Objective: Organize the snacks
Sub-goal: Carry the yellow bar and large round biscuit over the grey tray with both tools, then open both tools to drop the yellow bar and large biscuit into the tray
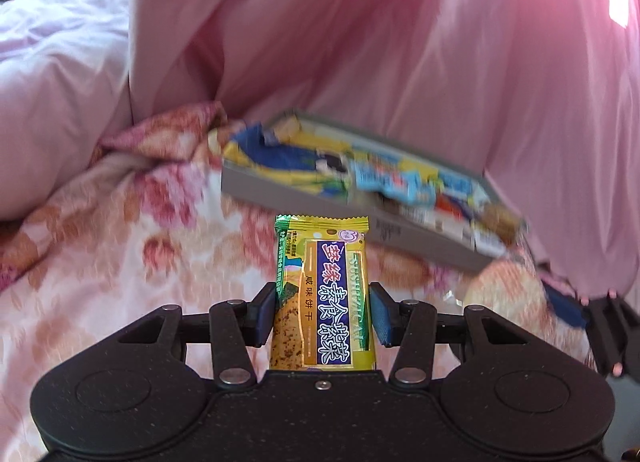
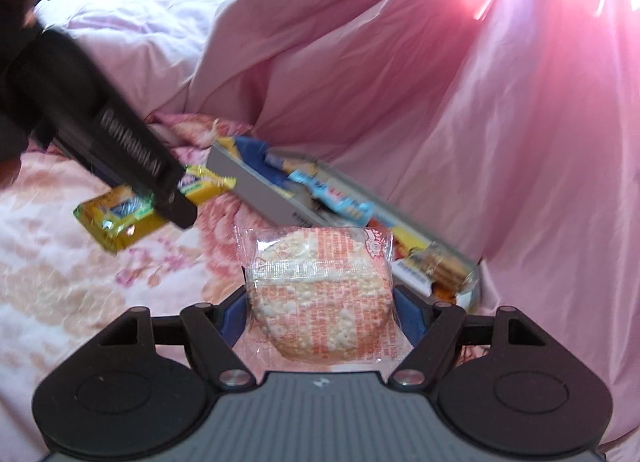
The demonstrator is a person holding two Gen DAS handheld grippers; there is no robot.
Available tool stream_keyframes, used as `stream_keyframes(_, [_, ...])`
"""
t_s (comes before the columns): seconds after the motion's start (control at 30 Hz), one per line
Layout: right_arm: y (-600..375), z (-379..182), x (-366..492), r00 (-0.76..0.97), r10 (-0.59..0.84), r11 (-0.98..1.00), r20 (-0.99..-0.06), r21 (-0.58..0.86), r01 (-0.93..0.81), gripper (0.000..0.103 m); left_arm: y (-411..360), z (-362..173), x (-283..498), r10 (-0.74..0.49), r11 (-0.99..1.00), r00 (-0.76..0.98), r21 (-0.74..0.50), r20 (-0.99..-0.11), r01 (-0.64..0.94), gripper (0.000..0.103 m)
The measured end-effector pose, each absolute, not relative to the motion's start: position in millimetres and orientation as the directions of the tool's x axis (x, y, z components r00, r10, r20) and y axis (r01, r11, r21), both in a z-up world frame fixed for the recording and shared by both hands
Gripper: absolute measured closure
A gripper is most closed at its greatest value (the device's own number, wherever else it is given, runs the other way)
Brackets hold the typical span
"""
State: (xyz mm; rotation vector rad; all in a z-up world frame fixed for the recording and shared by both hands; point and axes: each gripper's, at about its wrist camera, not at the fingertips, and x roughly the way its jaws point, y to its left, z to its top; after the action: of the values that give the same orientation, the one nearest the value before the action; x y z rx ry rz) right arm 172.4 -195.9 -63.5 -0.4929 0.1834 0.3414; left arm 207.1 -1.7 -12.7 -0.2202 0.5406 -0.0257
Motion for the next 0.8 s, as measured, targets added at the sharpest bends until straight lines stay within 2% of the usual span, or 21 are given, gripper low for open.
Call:
stream_keyframes(0.17, [-194.5, -53.1, 186.7, 0.948, 0.265, 0.835, -0.178, -0.448, -0.318, 0.025, -7.2, 12.0, 227.4, -0.056, 0.983, 0.885, -0.180, -0.463, -0.032, 0.053])
stream_keyframes(0.37, [-203.2, -26.9, 217.9, 0.959, 0.254, 0.891, -0.125, -0.355, -0.283, 0.025, -15.7, 36.3, 265.1, -0.040, 0.980, 0.902, -0.192, -0.429, -0.048, 0.053])
stream_keyframes(0.57, [-221.3, -11.6, 260.4, 0.967, 0.226, 0.939, -0.118, -0.237, -0.248, 0.025, -26.2, 49.1, 314.9, -0.031, 0.977, 0.911, -0.206, -0.412, -0.060, 0.053])
stream_keyframes(0.8, [-241.9, -5.9, 301.1, 0.969, 0.215, 0.968, -0.119, -0.109, -0.228, 0.025, -50.3, 50.1, 362.5, -0.049, 0.976, 0.893, -0.213, -0.448, -0.053, 0.053])
